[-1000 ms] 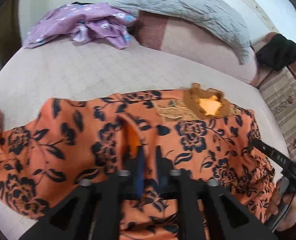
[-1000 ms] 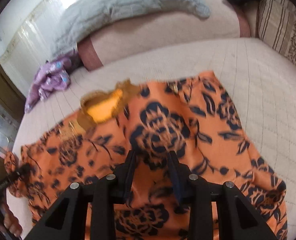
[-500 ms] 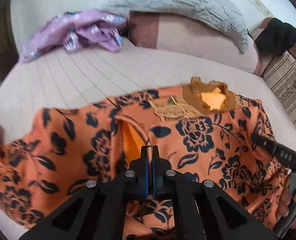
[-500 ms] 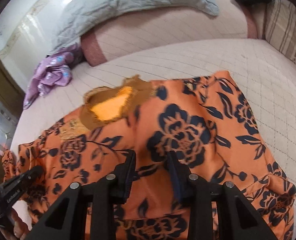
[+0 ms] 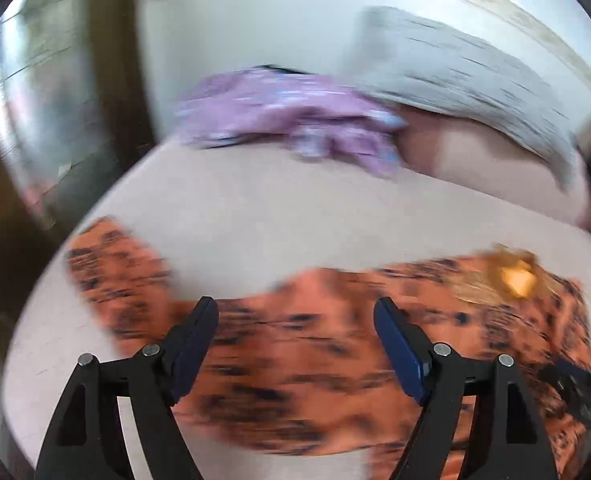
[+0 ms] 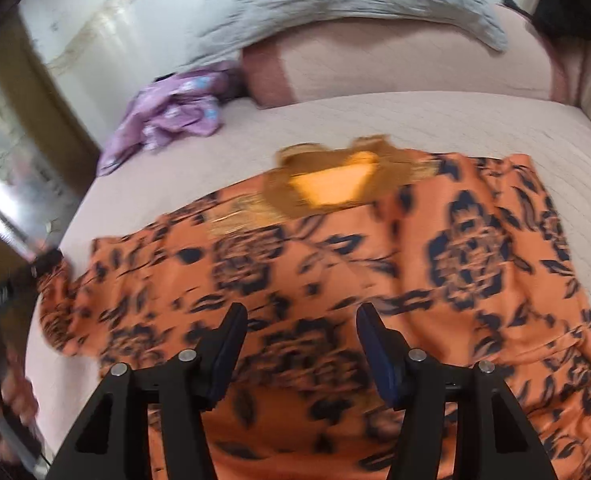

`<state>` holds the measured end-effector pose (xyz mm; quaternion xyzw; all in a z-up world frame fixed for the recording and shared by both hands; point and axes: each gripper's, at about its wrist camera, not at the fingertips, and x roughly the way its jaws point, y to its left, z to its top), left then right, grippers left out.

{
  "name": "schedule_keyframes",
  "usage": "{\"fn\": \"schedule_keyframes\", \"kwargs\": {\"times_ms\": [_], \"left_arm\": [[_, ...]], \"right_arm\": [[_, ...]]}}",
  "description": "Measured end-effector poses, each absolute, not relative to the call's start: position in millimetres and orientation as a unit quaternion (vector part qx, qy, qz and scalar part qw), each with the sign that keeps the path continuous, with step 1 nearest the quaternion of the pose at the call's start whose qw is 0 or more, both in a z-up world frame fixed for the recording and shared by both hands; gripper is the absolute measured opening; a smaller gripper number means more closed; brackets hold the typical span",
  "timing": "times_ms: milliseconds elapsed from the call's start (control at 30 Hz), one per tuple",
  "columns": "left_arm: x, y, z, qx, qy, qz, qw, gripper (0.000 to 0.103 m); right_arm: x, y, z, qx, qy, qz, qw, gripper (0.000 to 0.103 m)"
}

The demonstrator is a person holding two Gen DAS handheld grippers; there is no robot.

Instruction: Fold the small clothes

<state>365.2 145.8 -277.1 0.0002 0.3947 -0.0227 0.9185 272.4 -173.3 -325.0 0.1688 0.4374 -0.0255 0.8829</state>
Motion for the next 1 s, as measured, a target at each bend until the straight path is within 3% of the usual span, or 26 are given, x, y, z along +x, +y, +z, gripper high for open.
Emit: {"fn": "schedule_keyframes", "kwargs": {"times_ms": [133, 300, 433, 500, 533, 600, 667, 733, 767, 1000], "left_arm": [[381.3, 227.4, -290.0, -0.067, 0.425, 0.090, 0.898, 0.085], [387.6, 320.4, -328.6, -0.233, 0.465, 0.147, 0.841, 0.085], [395.8, 338.6, -357.0, -0.325, 0.481, 0.116, 0.806, 0.083], [399.5, 331.4, -355.8, -0.310, 0.465, 0.115, 0.821, 0.081], [403.5, 327.5, -355.6, -0.306, 0.461, 0.100, 0.827, 0.076], [414.8, 319.3, -362.7, -0.325, 0.471, 0.054, 0.819, 0.039], [419.5, 311.1, -366.9, -0.314, 0.471, 0.060, 0.822, 0.037], [421.2, 302.5, -363.6, -0.304, 0.465, 0.067, 0.829, 0.023], [422.8, 297.8, -362.5, -0.309, 0.464, 0.057, 0.829, 0.009], [427.9, 241.6, -316.4, -0.221, 0.421, -0.014, 0.880, 0.008]], "right_arm": [[271.7, -141.3, -328.3, 0.154, 0.443, -0.001, 0.883, 0.061], [263.6, -117.4, -334.2, 0.137, 0.448, 0.016, 0.884, 0.061], [264.6, -109.1, -338.3, 0.130, 0.453, 0.020, 0.882, 0.061], [263.7, -108.7, -337.5, 0.129, 0.451, 0.019, 0.883, 0.061], [263.0, -109.0, -336.4, 0.129, 0.450, 0.019, 0.884, 0.061], [262.8, -110.3, -335.3, 0.130, 0.448, 0.018, 0.885, 0.061], [262.2, -113.7, -334.7, 0.133, 0.447, 0.017, 0.884, 0.061], [260.1, -118.2, -334.1, 0.137, 0.445, 0.013, 0.885, 0.061], [258.6, -121.3, -334.2, 0.141, 0.444, 0.012, 0.885, 0.061], [246.1, -148.6, -330.0, 0.169, 0.418, -0.002, 0.892, 0.061]]}}
